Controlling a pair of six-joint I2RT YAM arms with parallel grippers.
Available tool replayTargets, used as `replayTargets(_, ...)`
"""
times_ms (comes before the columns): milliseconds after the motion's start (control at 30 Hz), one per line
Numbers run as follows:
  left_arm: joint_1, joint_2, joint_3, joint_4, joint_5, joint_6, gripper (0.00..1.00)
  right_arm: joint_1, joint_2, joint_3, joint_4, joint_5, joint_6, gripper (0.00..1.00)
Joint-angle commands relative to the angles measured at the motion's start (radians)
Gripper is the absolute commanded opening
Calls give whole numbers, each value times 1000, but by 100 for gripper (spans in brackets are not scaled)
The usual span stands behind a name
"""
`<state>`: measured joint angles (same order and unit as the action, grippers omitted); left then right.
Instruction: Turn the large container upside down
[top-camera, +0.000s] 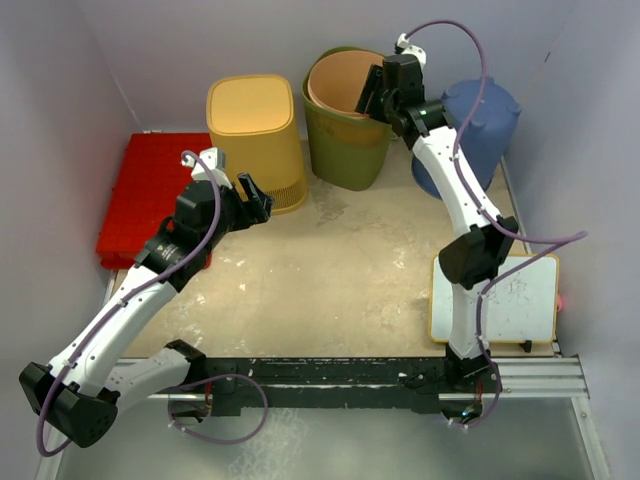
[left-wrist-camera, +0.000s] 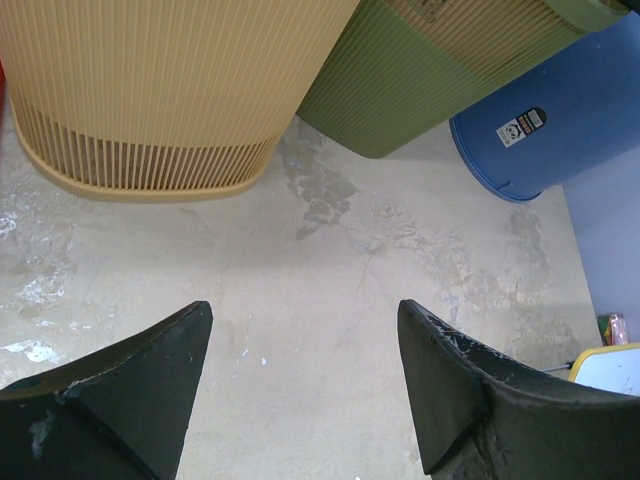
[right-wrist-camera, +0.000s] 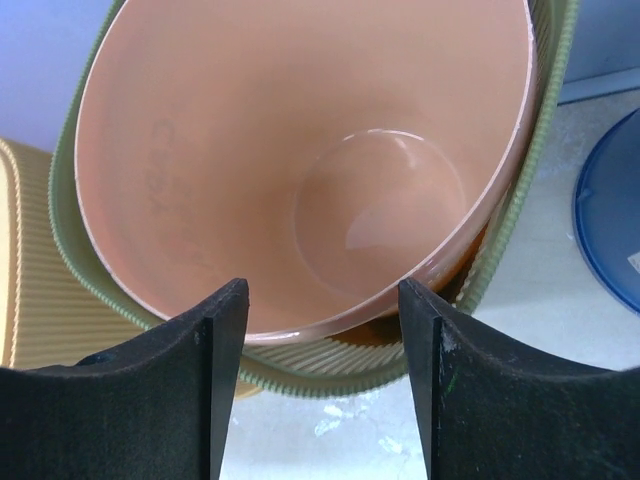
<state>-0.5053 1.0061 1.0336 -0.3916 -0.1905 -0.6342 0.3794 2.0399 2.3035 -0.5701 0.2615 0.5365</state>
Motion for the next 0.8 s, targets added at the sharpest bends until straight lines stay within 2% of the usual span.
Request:
replayTargets(0,-1,-8,4,18,1,10,72,0,71,100,-108,47,42,63)
replayTargets(133,-1,-19,-2,12,-3,8,72,0,97,114,-136,71,72,59)
replayTargets(333,-1,-36,-6,1,-12,7,72,-1,113,141,-115,88,68,32)
replayTargets(533,-1,-41,-12,0,-14,4,72,-12,133,165,-113,78,80,26)
replayTargets(600,-1,-45,-11,-4,-12,3,72,-15,128,164,-112,68,82,16)
replayTargets(667,-2,-52,-13,-8,-16,2,72,-14,102,152,-103,67,80,0)
replayTargets(767,-1,-64,-16,-12,-22,2,72,-14,35,96,-62,69,71,0)
